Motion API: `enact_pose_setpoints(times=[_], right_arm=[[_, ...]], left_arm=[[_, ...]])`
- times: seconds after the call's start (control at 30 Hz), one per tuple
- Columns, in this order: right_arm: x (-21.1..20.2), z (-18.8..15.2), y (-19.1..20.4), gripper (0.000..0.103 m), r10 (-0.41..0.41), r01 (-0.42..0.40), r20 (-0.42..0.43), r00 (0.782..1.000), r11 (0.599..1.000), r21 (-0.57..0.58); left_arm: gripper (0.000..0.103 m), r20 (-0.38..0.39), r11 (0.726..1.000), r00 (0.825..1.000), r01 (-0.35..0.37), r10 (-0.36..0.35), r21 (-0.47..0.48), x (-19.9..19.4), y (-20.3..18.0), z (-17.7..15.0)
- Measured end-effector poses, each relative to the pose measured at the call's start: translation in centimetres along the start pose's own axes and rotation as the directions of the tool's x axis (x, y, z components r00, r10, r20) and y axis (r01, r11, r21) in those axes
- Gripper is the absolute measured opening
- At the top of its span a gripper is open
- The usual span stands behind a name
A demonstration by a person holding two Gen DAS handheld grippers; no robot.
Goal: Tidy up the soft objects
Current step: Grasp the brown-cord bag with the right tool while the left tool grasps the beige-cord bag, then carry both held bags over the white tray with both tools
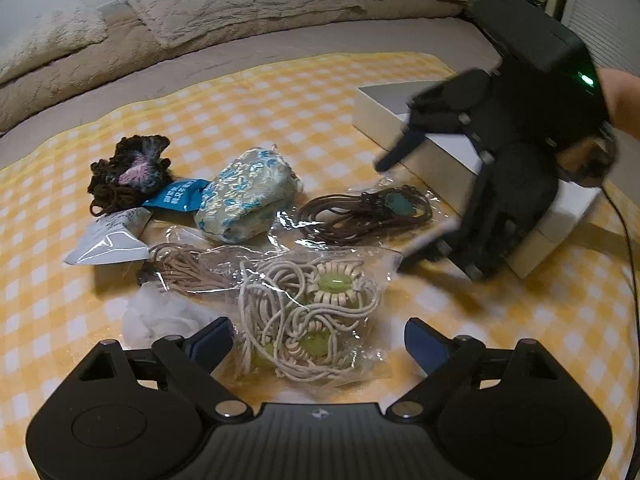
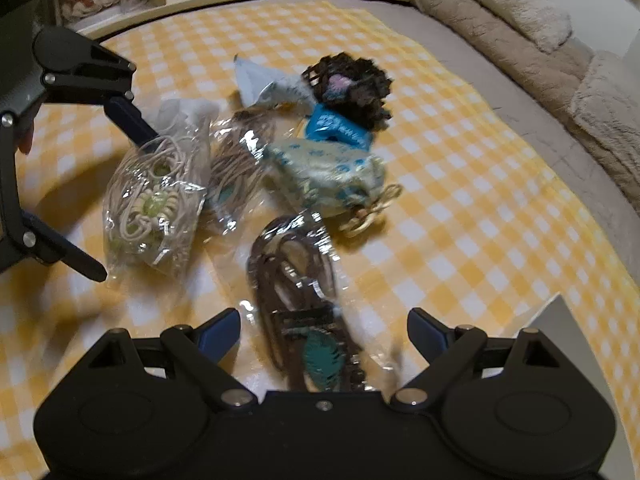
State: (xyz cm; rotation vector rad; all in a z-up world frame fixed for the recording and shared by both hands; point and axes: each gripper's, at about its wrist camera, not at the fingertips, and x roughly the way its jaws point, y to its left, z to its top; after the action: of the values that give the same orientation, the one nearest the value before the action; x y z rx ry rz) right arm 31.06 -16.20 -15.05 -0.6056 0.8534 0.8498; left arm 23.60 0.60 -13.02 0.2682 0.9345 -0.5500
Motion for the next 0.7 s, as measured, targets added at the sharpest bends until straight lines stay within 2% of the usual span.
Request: enact_pose_setpoints(times=[0.13,0.2,0.23,0.33,0.37,0.43,0.53,0.7], right_arm=[[0.1,-0.2,1.1,0.092,0.060,-0.061,-0.052,0.997,0.998,-0.026],[-0.2,-0.2,1.3,0.091,0.096,-0.098,-0.066,0.993,0.995,-0.026],[-0.3,-0.2,1.2,0.089,0.109,-0.111,-0.067,0.992,0.994,-0.020],[-0.5,-0.2,0.7,0.073,0.094,-0.094,-0.065,0.993,0.996,0.010],[-0.5,-0.2,0.5,0.064,0.087,-0.085,-0.063,0.994,0.996,0.027],[-0.3,-0.1,-0.1,0.064,0.089,-0.085,-0.065,0.994,0.994,0.069],[-0.1,0.0,0.5,0.061,0.073,-0.070,-0.073,0.995,0.996,0.048],[-0.8,0.1,0.9,0.038,0.073,-0.068,-0.071,0.995,0.996,0.065]], left_arm=[[0.092,0.003,0.999,1.000,-0.028,0.028,-0.039,0.5,0.3,0.4],[0.083,0.003,0.998,0.999,-0.044,0.044,-0.048,0.6,0.2,0.6],[0.083,-0.001,0.997,0.998,-0.055,0.055,-0.052,0.7,0.2,0.7],[0.079,-0.004,0.996,0.999,-0.047,0.047,-0.079,0.6,0.4,0.8],[0.078,-0.009,0.995,0.999,-0.045,0.044,-0.087,0.6,0.5,0.8],[0.076,-0.014,0.995,0.999,-0.046,0.045,-0.093,0.5,0.4,0.8],[0.074,-0.026,0.993,0.998,-0.051,0.048,-0.103,0.2,0.4,0.7],[0.073,-0.032,0.985,0.998,-0.065,0.060,-0.162,-0.9,0.8,0.5]])
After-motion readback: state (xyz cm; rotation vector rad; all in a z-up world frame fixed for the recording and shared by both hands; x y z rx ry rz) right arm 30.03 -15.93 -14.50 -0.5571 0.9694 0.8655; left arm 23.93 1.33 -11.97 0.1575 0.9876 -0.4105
